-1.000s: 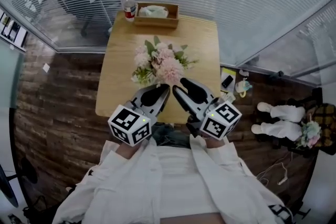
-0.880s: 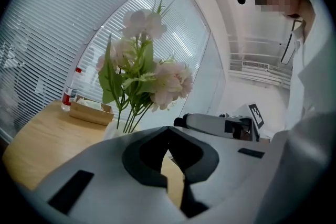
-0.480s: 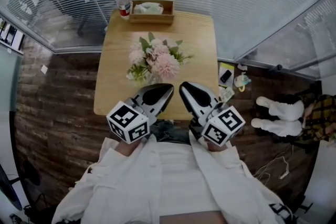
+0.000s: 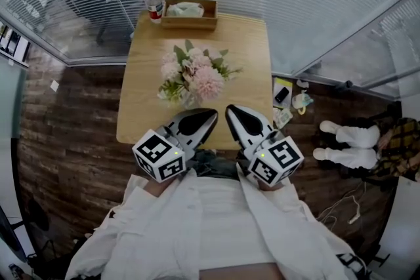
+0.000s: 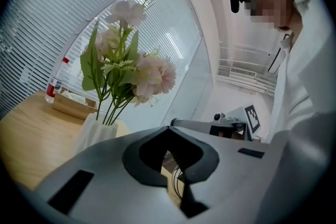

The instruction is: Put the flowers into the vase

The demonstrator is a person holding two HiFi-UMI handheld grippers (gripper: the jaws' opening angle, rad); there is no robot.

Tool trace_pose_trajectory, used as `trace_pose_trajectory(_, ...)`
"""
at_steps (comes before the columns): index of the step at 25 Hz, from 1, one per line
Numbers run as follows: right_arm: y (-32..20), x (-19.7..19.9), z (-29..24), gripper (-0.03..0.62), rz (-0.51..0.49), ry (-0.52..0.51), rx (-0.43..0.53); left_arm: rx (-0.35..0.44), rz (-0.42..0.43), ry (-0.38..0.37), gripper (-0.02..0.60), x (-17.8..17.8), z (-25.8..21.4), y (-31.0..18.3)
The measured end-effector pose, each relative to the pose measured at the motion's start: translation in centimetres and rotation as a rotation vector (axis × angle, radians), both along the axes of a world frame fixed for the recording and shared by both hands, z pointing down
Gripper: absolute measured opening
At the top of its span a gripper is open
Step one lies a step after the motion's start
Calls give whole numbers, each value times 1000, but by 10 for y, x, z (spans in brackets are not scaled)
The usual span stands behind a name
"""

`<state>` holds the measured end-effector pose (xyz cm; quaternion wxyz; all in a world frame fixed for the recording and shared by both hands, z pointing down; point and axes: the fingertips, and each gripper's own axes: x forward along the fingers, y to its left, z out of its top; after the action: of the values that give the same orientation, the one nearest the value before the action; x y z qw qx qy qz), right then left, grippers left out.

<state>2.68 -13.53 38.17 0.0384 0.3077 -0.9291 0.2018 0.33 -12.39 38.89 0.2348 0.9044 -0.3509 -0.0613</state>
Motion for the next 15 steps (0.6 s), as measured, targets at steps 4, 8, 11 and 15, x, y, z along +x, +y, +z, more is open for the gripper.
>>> trace_pose_trajectory(4, 1, -3, 2, 14, -4, -10, -6, 12, -3, 13, 9, -3, -3, 0)
trace_pose_trajectory(8, -1, -4, -3, 14, 18, -3, 26, 15, -17, 6, 9, -6, -4, -1)
trace_pose_trajectory(11, 0, -6, -5, 14, 15, 3, 33, 3, -34, 0, 9, -7, -1, -2)
trace_pose_trajectory(15, 1, -4, 1, 14, 21, -2, 8, -1, -41, -5, 9, -6, 1, -3)
